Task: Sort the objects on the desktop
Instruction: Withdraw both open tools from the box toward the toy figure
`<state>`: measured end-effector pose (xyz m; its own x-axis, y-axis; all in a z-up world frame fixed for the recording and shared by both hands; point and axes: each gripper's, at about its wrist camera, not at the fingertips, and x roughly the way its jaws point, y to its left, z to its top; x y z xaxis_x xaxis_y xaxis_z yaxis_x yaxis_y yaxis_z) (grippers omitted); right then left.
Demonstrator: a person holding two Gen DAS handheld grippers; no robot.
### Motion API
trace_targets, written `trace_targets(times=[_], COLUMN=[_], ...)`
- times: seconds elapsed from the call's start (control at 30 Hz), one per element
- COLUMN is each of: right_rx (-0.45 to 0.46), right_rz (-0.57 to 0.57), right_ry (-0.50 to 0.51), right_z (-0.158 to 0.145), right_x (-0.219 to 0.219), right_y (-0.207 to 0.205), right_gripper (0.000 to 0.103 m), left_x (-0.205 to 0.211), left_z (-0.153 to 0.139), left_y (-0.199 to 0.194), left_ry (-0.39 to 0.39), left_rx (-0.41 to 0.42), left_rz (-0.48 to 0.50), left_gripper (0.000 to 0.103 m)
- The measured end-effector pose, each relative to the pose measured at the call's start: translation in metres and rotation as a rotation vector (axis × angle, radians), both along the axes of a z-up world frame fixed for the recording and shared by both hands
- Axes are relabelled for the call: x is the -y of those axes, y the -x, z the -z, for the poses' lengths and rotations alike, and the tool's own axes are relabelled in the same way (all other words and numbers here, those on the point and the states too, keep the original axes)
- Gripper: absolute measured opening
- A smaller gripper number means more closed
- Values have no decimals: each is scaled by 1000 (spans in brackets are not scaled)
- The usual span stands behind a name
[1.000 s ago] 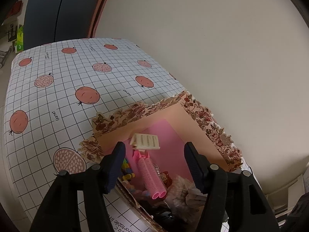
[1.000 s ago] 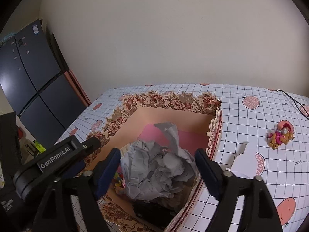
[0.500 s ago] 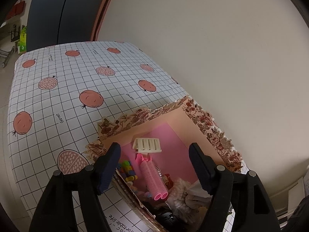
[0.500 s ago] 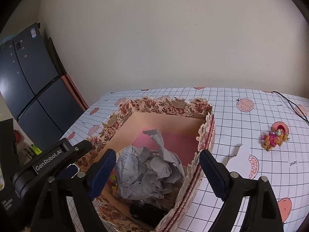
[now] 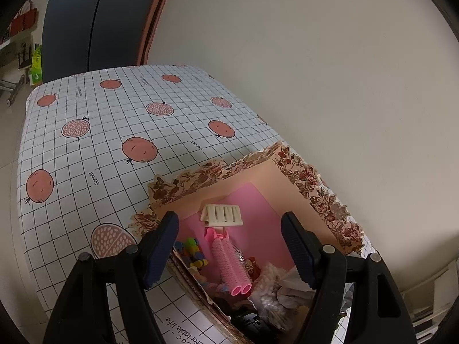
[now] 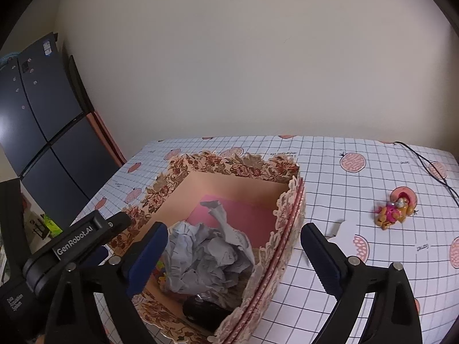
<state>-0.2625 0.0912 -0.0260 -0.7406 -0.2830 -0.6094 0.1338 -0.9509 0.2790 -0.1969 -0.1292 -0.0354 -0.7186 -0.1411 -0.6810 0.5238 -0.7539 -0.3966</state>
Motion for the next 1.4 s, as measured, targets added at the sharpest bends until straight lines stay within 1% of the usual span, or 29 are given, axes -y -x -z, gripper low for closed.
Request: trace_targets(times=[0.03, 0.1, 0.17, 0.33, 0.4, 0.57, 0.8, 1.0, 1.13, 1.4], right_rx=[-1, -5, -7, -18, -22, -29, -51, -69, -77, -81], right_rz=[2, 7, 14, 31, 40, 71, 124, 187, 230, 332], right_ry=[-3, -8, -9, 0, 0, -1, -3, -11, 5, 25], right_z=[-1, -3, -4, -11, -13, -21, -35, -46, -49, -50], right_x=[-1, -4, -8, -21, -25, -45, -81, -117, -144, -196], right_y=[0, -1, -2, -6, -8, -13, -26, -40, -50, -64], right_gripper=[96, 97, 100, 100, 100, 100, 100, 100, 100, 100], left_x=[-1, -3, -5, -12, -18, -31, -62, -100, -132, -187], left_z=[0, -1, -3, -8, -11, -18, -32, -46, -54, -57], left_y=[0, -1, -1, -1, -2, -2, -3, -3, -1, 3], left_ry=[1, 9, 16, 34, 44, 60, 96, 120, 141, 192], left_rx=[0, 4, 3, -7, -13, -25, -50, -75, -89, -98], left_rz=[0, -1, 0, 6, 11, 29, 63, 123, 186, 305], left_gripper=[76, 81, 84, 86, 89, 90, 90, 90, 90, 90])
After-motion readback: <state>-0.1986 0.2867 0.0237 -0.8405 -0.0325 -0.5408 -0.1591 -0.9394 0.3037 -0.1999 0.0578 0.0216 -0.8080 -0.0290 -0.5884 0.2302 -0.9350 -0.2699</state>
